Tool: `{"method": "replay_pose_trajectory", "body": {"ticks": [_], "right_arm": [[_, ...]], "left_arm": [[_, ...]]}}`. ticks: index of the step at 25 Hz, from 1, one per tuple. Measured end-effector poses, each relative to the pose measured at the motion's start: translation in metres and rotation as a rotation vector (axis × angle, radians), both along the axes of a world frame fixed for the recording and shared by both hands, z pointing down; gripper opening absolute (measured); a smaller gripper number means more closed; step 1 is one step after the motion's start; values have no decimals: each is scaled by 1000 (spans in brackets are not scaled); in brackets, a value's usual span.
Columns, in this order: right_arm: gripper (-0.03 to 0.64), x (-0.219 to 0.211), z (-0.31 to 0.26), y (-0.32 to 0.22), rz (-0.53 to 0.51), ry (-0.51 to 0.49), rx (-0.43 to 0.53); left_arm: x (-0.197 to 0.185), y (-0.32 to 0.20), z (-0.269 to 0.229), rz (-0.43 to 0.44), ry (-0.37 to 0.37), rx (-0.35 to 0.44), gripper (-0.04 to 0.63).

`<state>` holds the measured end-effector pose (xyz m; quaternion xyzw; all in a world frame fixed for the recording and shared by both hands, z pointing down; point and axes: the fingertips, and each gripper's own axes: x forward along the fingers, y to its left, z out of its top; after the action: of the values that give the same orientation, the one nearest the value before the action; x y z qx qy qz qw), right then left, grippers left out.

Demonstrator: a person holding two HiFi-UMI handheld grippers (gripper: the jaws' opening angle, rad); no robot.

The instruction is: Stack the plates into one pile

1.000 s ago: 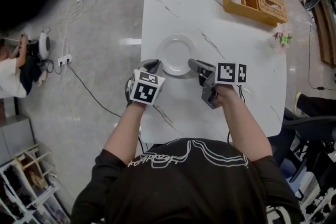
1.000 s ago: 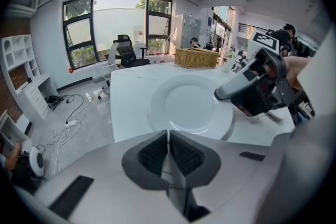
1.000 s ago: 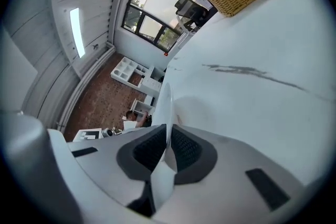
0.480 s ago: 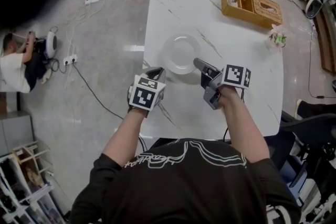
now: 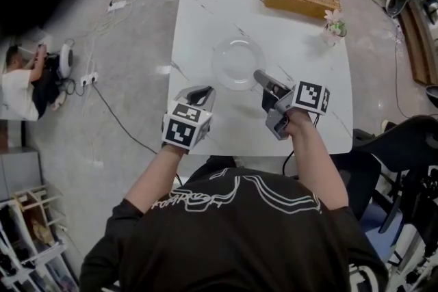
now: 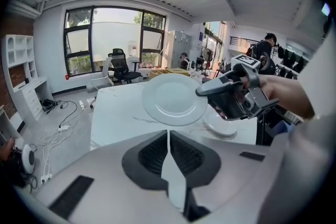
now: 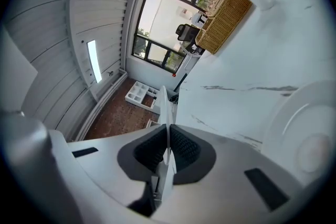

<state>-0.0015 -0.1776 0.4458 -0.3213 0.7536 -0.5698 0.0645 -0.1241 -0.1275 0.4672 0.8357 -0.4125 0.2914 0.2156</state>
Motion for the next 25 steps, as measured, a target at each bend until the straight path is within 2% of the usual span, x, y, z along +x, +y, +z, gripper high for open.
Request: {"method": "replay_pose_trajectory", "body": {"ticks": [3,8,16,21,25], "right_arm": [[38,22,-14,17,26,3,17],[38,93,-26,61,80,4,42],[38,123,-28,69,178,34,43],[40,180,-22,91,240,23,34],[40,197,-4,95,289,26,-11]], "left_arm": [[19,16,-14,22,3,41,34],[78,57,-25,53,4,77,34],[82,59,-38,93,27,114,34],[125,74,-42,122,33,115,34],[134,72,-38,152,28,112,34]]}}
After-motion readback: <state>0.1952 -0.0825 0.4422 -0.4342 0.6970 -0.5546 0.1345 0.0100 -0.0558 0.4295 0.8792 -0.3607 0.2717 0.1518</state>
